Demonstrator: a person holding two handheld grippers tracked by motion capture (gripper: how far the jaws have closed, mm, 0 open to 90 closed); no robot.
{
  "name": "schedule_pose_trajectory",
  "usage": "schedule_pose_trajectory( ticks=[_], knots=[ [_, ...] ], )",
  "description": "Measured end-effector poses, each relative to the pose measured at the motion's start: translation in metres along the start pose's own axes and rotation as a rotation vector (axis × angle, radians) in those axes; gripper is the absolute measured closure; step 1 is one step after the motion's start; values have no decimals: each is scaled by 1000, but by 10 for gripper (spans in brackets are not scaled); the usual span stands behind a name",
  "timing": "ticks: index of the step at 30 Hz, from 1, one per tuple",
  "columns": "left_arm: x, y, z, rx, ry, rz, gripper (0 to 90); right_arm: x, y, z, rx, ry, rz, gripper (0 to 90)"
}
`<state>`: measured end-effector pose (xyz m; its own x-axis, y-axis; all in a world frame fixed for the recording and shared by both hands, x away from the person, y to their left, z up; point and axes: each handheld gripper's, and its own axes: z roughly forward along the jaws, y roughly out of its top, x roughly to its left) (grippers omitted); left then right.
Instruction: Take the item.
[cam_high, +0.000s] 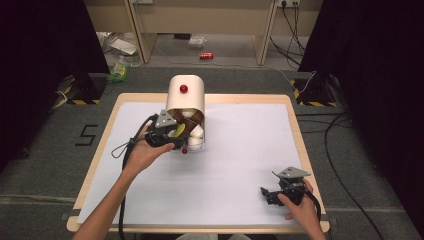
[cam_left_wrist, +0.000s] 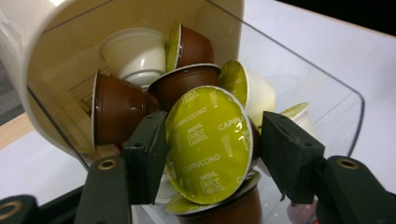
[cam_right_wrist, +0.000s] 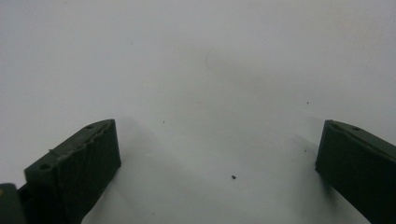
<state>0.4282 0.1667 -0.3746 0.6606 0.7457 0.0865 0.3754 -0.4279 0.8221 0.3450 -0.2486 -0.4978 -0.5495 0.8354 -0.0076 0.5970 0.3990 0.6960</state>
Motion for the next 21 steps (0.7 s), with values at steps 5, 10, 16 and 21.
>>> schedule_pose_trajectory(
  ticks=[5, 10, 16, 21],
  knots=[
    [2, 0, 2, 2, -4, -6, 404, 0, 0, 0, -1, 0, -1, 4],
    [2, 0, 2, 3, -6, 5, 408, 0, 0, 0, -1, 0, -1, 4],
    [-1, 3, -2, -19, 16, 48, 493, 0, 0, 0, 0, 0, -1, 5],
    [1, 8, -10, -52, 20, 56, 544, 0, 0, 0, -1, 0, -1, 4]
  ],
)
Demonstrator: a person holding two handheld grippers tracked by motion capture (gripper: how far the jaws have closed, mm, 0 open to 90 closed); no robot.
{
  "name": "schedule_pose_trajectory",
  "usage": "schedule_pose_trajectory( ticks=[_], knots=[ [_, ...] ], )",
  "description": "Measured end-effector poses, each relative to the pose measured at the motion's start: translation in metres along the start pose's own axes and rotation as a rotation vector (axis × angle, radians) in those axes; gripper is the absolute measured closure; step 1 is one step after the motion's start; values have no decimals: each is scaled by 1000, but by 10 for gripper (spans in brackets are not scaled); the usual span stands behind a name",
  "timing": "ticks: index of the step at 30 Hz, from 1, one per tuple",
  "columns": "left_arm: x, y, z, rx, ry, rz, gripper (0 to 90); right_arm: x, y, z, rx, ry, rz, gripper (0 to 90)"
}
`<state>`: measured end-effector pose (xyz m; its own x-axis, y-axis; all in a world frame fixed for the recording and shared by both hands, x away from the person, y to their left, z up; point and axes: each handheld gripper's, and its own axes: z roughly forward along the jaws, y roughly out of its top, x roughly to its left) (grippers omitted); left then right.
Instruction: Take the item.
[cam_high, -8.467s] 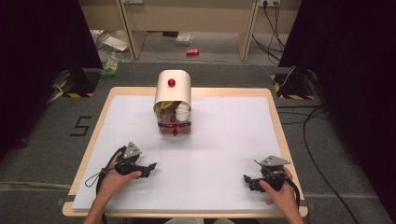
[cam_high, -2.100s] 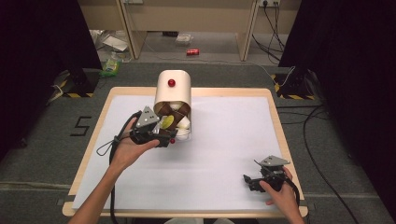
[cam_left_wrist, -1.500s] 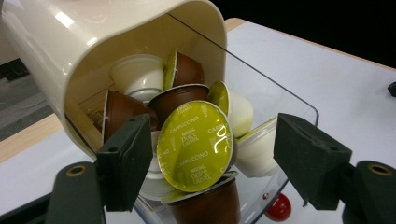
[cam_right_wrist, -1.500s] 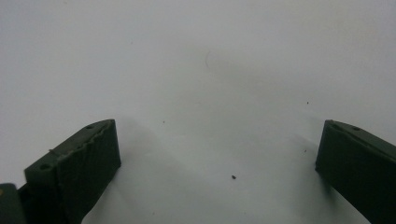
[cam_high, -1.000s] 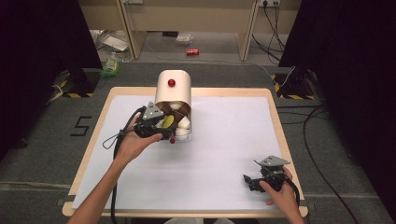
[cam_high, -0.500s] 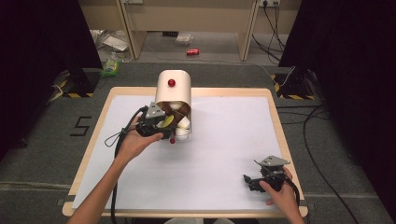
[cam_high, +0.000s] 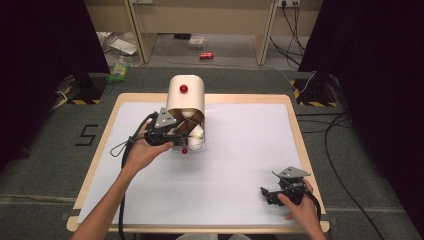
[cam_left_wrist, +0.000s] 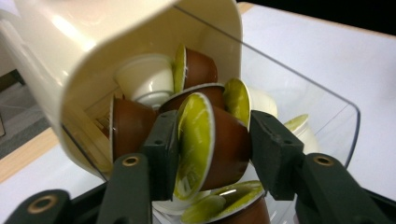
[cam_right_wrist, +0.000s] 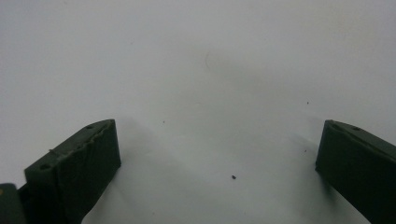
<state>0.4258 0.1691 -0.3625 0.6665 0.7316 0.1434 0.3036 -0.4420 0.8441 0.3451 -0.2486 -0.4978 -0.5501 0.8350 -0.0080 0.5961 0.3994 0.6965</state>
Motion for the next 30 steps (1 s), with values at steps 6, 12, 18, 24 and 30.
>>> schedule_pose_trajectory(
  ticks=[6, 12, 18, 24, 30],
  knots=[
    [8, 2, -9, -45, -2, -36, 608, 0, 0, 0, 0, 0, 0, 4],
    [13, 2, -10, -45, -1, -46, 614, 0, 0, 0, 0, 0, 0, 4],
    [12, -2, -1, 24, 41, -5, 597, 0, 0, 0, 1, 0, 1, 4],
    [16, -10, 4, 18, 20, -44, 560, 0, 0, 0, 0, 0, 0, 4],
    [13, -8, 10, 18, 43, -40, 499, 0, 0, 0, 1, 0, 0, 4]
  ],
)
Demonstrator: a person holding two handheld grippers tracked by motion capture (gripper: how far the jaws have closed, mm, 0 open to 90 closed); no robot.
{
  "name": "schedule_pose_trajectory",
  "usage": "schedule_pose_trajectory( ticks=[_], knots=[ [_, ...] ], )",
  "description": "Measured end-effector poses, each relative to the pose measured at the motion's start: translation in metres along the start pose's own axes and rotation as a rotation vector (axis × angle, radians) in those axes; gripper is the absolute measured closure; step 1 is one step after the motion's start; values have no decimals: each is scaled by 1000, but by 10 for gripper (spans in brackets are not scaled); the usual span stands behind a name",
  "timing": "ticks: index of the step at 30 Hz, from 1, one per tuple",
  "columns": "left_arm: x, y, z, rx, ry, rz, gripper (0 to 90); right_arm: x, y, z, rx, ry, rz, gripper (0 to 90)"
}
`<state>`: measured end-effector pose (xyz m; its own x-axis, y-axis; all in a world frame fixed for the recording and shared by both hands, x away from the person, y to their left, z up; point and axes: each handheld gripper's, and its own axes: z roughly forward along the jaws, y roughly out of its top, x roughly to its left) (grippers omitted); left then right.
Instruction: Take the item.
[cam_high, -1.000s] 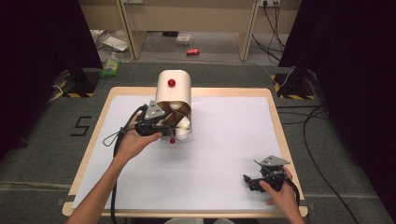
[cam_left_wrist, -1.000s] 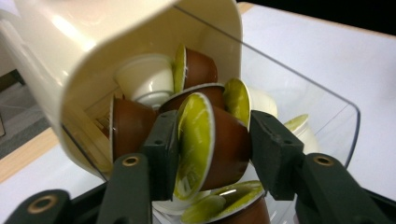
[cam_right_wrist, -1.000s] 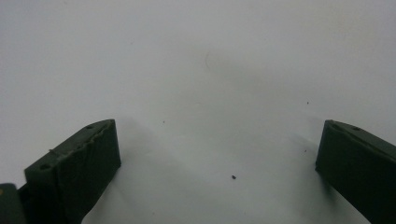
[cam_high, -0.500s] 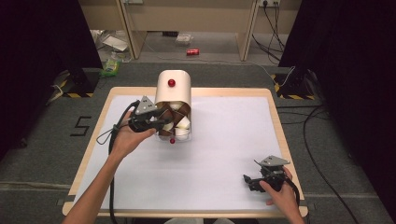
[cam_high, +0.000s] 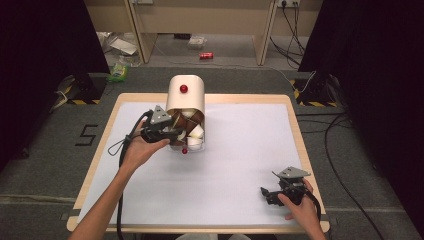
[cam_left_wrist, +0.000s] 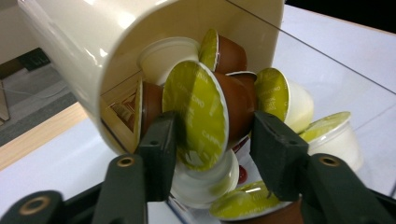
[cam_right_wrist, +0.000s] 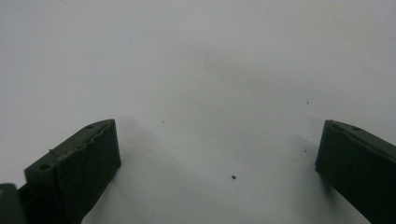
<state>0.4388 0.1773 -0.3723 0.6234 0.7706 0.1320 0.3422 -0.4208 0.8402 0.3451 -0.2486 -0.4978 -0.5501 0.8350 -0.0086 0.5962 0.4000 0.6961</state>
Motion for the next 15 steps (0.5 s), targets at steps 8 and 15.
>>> schedule_pose_trajectory(
  ticks=[8, 15],
  knots=[
    [-5, 2, 7, 11, 22, -23, 437, 0, 0, 0, 0, 0, 0, 4],
    [-5, 3, 6, -5, 45, 1, 506, 0, 0, 0, -1, 0, 0, 4]
  ],
)
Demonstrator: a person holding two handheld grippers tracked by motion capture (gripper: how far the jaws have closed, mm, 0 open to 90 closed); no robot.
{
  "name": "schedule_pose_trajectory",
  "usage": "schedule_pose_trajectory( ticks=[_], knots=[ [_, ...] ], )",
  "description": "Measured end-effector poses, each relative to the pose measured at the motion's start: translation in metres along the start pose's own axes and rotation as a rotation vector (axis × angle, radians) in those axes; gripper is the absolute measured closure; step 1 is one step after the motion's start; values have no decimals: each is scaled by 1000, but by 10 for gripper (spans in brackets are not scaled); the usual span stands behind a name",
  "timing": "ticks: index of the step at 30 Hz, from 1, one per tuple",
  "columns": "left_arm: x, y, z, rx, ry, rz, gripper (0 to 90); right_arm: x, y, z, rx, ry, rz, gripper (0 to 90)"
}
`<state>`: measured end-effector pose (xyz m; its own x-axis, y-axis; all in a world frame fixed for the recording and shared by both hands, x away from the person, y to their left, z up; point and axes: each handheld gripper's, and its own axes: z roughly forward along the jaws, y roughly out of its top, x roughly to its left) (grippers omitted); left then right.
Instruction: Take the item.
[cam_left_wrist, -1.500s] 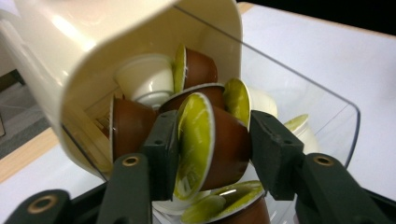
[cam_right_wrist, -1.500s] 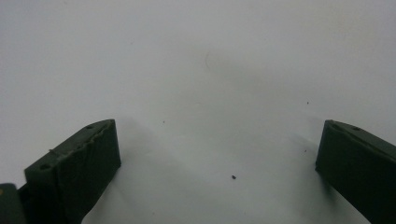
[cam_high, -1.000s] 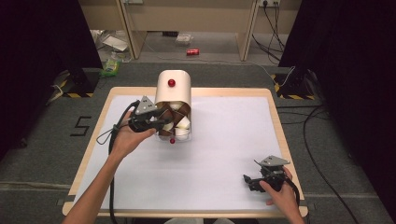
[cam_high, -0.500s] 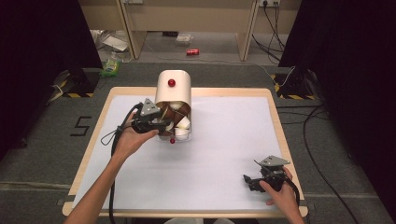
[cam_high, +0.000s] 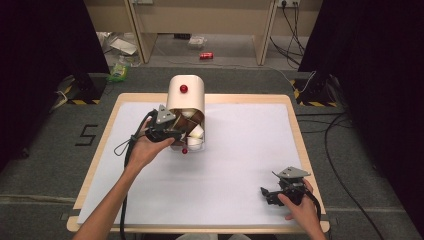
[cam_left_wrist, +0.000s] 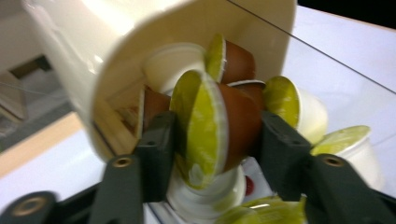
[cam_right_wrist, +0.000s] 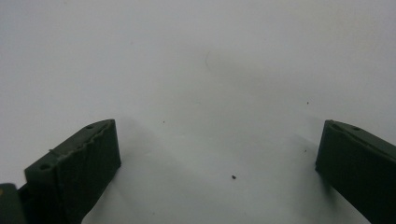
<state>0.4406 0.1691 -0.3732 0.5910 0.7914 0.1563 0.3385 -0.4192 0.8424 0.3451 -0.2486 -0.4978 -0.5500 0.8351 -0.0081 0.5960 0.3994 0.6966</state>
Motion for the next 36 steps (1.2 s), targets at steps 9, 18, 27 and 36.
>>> schedule_pose_trajectory(
  ticks=[9, 18, 27, 36],
  knots=[
    [-4, 3, -11, -14, 4, 46, 556, 0, 0, 0, 0, 0, 0, 4],
    [-2, 3, -23, -30, -26, 40, 556, 0, 0, 0, 0, 0, 0, 4],
    [-1, 0, -37, -54, -58, 27, 555, 0, 0, 0, 0, 0, 0, 4],
    [8, -6, -56, -76, -60, 7, 555, 0, 0, 0, 1, 0, 0, 4]
  ],
)
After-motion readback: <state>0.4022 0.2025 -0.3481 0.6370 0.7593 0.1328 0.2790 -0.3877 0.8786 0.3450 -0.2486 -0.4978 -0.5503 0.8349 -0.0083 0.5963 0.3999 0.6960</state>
